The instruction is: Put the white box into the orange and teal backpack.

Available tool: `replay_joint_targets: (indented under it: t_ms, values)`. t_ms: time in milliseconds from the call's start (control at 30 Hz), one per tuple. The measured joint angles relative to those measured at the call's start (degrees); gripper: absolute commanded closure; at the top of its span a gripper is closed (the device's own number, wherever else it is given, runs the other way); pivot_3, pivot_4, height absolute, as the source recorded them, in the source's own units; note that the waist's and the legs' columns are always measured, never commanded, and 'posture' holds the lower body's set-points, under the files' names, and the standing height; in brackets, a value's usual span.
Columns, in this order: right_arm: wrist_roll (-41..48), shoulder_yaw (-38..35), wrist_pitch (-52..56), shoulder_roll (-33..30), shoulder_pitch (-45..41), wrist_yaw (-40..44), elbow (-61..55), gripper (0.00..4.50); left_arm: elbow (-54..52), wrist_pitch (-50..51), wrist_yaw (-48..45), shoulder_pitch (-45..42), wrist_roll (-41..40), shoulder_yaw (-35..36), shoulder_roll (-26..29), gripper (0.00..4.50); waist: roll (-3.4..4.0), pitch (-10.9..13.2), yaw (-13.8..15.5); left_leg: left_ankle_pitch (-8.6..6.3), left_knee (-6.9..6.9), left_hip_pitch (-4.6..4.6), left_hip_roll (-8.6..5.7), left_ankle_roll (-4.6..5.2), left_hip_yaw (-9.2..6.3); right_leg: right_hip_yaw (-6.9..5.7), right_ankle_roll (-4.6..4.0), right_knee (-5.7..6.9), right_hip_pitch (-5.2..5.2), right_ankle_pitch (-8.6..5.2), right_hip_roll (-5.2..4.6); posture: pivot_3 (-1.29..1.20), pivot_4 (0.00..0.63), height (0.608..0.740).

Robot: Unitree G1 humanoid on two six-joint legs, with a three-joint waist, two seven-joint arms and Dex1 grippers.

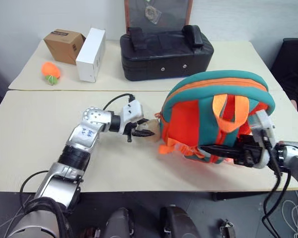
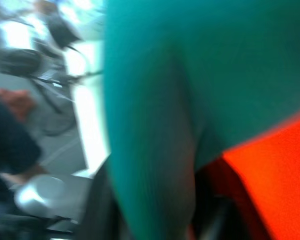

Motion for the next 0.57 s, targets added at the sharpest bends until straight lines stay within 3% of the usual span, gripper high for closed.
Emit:
replay_joint_targets:
  t_ms: [133,233,367,500,567]
  values:
    - [-1.82,-5.18,-1.26,-3.08,5.77,2.65,4.00,0.92,-11.96,8.99,-1.92,7.01,-7.34,6.45,7.51,0.11,0.00,0.00,0.06,0.01,0.01,0.04,-0.01,-0.01,-0.01,0.00,0.00,-0.02,0.08,0.00,-0.02,0.00,0.150,0.740]
    - [-2.17,-11.39,-1.12,-7.49,10.39,7.78,8.02,0.01,-18.30,14.13,-2.97,12.57,-12.21,11.72,13.13,0.00,0.00,0.00,0.07,0.01,0.02,0.10,-0.04,0.02,-0.01,0.01,0.00,-0.07,0.16,0.00,-0.05,0.00,0.150,0.740]
    - [-4.90,-20.72,-1.87,-17.16,13.44,18.07,20.44,0.01,-22.54,18.50,-3.43,20.33,-16.77,23.07,21.80,0.00,-0.01,0.02,0.01,0.00,-0.03,0.19,-0.02,0.04,-0.02,-0.01,-0.02,-0.23,0.25,-0.01,-0.02,0.00,0.150,0.740]
    - [-6.55,-25.00,-3.46,-24.28,6.04,22.59,36.64,0.01,-22.77,22.08,-4.31,22.50,-22.42,36.07,27.91,0.00,0.00,0.01,-0.22,-0.02,-0.22,0.56,-0.01,0.02,0.04,0.00,-0.09,-0.39,0.57,-0.05,-0.02,0.00,0.150,0.740]
    - [-6.61,-24.37,-3.68,-24.63,2.54,23.85,40.91,0.01,-22.76,23.06,-3.45,22.79,-23.96,38.72,28.37,0.00,0.00,0.01,-0.28,-0.05,-0.52,1.10,0.00,-0.05,0.04,-0.01,-0.13,-0.70,1.09,-0.07,-0.02,0.00,0.150,0.740]
